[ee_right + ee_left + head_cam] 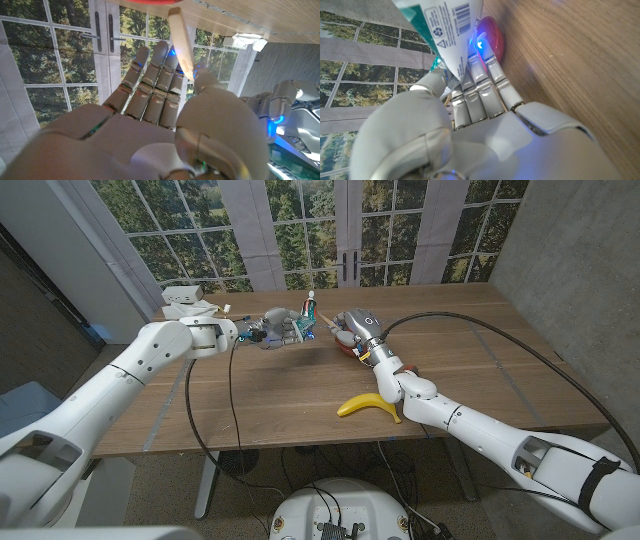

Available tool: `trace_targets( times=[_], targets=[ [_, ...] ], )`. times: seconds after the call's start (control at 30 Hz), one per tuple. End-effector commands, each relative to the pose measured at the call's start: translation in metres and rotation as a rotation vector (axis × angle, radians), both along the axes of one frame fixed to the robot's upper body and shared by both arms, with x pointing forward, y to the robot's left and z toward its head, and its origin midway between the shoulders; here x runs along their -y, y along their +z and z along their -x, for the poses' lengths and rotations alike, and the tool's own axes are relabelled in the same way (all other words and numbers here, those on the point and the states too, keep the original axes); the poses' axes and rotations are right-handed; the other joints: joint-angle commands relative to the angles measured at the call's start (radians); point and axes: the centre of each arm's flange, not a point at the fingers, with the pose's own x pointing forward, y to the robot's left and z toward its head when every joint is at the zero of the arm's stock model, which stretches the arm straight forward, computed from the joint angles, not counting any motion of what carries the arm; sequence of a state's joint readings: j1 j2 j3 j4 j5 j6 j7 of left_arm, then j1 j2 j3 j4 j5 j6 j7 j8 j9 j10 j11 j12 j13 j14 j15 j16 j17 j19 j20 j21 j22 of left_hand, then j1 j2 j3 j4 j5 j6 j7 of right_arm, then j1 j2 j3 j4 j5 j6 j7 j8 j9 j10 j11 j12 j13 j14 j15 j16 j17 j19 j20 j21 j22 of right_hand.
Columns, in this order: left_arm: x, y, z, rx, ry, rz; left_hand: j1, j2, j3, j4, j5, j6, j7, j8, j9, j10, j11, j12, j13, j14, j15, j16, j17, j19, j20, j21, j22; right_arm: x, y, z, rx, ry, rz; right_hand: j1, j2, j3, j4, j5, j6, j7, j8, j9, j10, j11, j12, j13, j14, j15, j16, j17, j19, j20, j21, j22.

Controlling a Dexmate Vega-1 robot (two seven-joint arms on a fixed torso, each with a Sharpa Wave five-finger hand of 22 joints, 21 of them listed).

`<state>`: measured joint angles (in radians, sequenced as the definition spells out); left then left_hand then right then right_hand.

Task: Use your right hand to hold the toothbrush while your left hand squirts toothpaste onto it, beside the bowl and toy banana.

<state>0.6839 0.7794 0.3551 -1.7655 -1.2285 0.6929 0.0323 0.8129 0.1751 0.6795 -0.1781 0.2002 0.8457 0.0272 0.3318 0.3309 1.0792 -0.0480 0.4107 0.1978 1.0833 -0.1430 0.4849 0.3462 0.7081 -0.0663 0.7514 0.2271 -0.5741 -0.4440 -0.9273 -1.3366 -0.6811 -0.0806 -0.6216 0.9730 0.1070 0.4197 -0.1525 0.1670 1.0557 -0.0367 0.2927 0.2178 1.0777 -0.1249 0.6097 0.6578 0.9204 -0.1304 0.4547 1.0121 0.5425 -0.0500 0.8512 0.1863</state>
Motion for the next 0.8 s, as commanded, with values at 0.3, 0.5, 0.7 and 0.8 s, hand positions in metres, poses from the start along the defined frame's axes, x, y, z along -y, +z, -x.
trace_targets(
  times=[0.3, 0.5, 0.7, 0.8],
  targets=[
    [0.0, -0.003, -0.001, -0.017, 0.051, 0.041, 0.028, 0.005, 0.005, -0.005, 0.004, 0.115, 0.097, 0.002, 0.013, 0.063, -0.037, -0.002, 0.002, 0.056, -0.091, 0.005, 0.001, 0.006, -0.017, 0.023, 0.0, 0.002, 0.003, 0.001, -0.001, 0.014, -0.021, 0.04, 0.026, 0.009, -0.002, 0.007, 0.021, -0.006, 0.006, 0.004, 0.038, -0.029, -0.004, 0.004, 0.012, -0.086, -0.003, 0.005, -0.004, -0.089, 0.013, 0.002],
    [0.0, -0.003, -0.005, -0.059, 0.038, 0.009, 0.029, 0.006, 0.005, -0.004, 0.004, 0.116, 0.099, 0.0, 0.017, 0.062, -0.036, -0.005, 0.002, 0.058, -0.092, 0.005, 0.001, 0.005, -0.015, 0.029, 0.0, 0.002, 0.006, 0.006, 0.017, 0.036, -0.028, 0.04, 0.026, 0.009, -0.001, 0.007, 0.021, -0.006, 0.005, 0.004, 0.04, -0.028, -0.005, 0.004, 0.013, -0.086, -0.005, 0.006, -0.004, -0.089, 0.016, 0.001],
    [0.001, -0.001, -0.007, -0.082, 0.007, -0.04, 0.03, 0.006, 0.005, -0.003, 0.004, 0.118, 0.101, -0.002, 0.021, 0.065, -0.035, -0.006, 0.001, 0.059, -0.091, 0.003, 0.0, 0.004, -0.014, 0.035, -0.001, -0.001, 0.008, 0.009, 0.032, 0.048, -0.031, 0.04, 0.026, 0.009, -0.001, 0.007, 0.021, -0.007, 0.005, 0.004, 0.038, -0.029, -0.005, 0.007, 0.014, -0.086, -0.006, 0.008, -0.005, -0.089, 0.019, 0.001],
    [0.002, 0.0, -0.008, -0.086, -0.012, -0.051, 0.031, 0.004, 0.005, -0.005, 0.005, 0.118, 0.101, -0.004, 0.024, 0.066, -0.034, -0.007, 0.001, 0.058, -0.091, 0.003, 0.001, 0.004, -0.013, 0.038, -0.001, -0.002, 0.01, 0.01, 0.035, 0.05, -0.034, 0.041, 0.027, 0.009, -0.002, 0.007, 0.02, -0.006, 0.004, 0.004, 0.039, -0.031, -0.006, 0.007, 0.016, -0.087, -0.006, 0.008, -0.005, -0.089, 0.02, 0.001]
  ],
)
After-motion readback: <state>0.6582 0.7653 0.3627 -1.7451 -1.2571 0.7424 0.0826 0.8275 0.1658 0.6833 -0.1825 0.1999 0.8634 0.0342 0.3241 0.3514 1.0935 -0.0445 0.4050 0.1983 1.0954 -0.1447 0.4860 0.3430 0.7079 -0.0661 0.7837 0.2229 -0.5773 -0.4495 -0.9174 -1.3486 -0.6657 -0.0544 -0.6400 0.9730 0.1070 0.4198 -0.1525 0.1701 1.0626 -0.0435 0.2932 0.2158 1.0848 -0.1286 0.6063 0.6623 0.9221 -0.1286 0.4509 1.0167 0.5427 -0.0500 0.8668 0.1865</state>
